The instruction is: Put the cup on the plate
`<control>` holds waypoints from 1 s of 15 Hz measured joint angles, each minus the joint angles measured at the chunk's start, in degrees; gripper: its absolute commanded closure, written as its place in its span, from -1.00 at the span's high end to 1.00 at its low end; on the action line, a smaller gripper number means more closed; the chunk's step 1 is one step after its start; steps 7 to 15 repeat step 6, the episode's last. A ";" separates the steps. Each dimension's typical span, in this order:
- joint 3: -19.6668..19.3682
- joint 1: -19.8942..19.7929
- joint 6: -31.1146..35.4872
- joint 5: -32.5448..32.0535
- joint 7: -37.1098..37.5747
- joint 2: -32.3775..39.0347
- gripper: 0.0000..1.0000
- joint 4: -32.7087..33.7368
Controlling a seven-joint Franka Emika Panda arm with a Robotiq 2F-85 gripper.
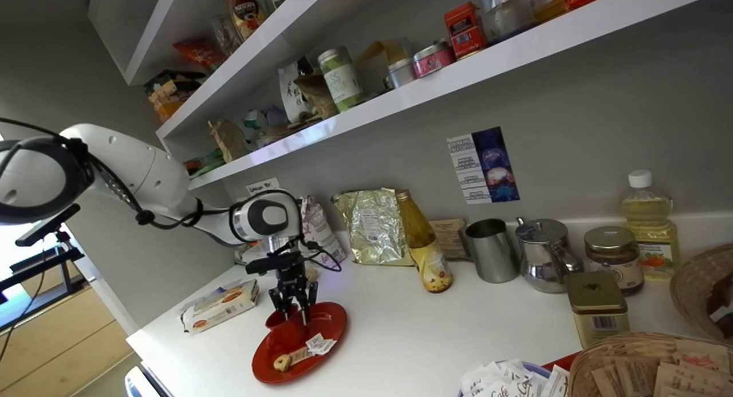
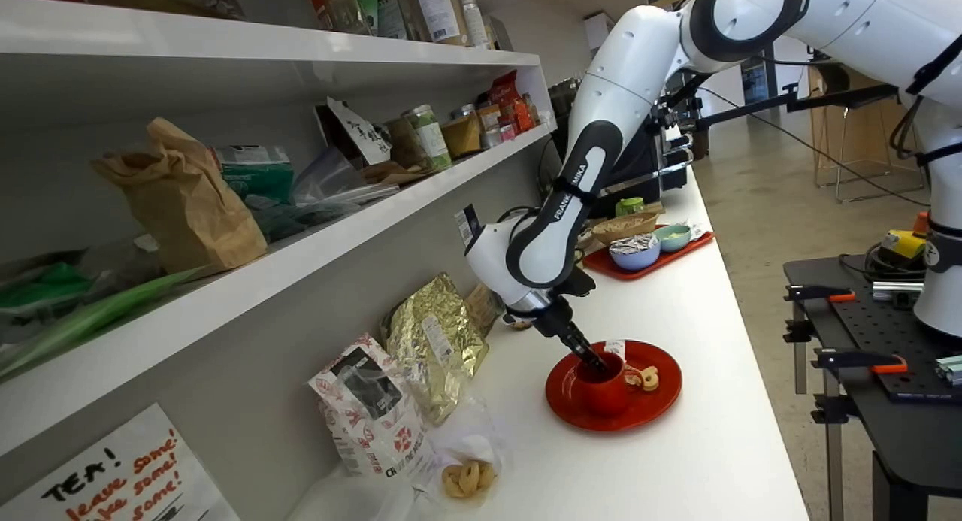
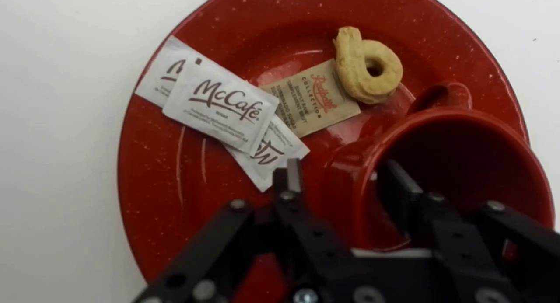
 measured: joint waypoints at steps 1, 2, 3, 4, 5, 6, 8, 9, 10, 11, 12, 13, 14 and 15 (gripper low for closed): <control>-0.16 -0.23 0.07 0.00 0.00 -0.46 0.73 -0.36; -0.32 -0.60 0.25 0.01 0.00 -1.32 0.90 -1.04; -0.51 -1.18 0.71 0.04 0.00 -2.62 0.53 -2.19; -0.68 -1.98 1.40 0.19 0.00 -4.35 0.67 -3.78; -0.78 -2.83 1.91 0.31 0.00 -6.17 0.84 -5.45; -0.79 -3.54 2.22 0.41 -0.03 -7.73 0.90 -6.90; -0.79 -3.54 2.22 0.41 -0.03 -7.73 0.90 -6.90; -0.79 -3.54 2.22 0.41 -0.03 -7.73 0.90 -6.90; -0.79 -3.54 2.22 0.41 -0.03 -7.73 0.90 -6.90; -0.79 -3.54 2.22 0.41 -0.03 -7.73 0.90 -6.90; -0.79 -3.54 2.22 0.41 -0.03 -7.73 0.90 -6.90; -0.79 -3.54 2.22 0.41 -0.03 -7.73 0.90 -6.90; -0.79 -3.54 2.22 0.41 -0.03 -7.73 0.90 -6.90; -0.79 -3.54 2.22 0.41 -0.03 -7.73 0.90 -6.90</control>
